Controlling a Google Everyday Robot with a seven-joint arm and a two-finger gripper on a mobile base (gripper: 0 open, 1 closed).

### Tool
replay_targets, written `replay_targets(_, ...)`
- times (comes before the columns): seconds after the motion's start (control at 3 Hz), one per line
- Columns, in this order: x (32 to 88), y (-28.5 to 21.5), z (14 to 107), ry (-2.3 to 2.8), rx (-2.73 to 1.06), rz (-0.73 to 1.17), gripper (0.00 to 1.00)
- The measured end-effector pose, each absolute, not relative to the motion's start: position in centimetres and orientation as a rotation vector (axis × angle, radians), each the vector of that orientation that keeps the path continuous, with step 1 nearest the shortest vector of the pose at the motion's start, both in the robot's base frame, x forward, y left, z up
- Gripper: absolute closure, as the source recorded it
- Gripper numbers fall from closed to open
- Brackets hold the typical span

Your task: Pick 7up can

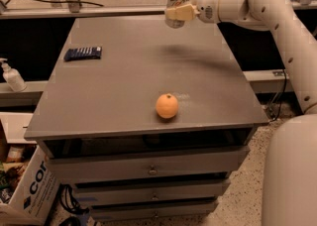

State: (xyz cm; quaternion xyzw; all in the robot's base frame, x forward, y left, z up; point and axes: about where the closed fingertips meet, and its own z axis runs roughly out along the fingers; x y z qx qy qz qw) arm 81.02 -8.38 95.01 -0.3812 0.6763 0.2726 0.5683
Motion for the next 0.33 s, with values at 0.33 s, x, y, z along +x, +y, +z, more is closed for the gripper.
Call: replay_targets(0.33,80.89,-7.91,94.62,1.592,-0.899,0.651,1.00)
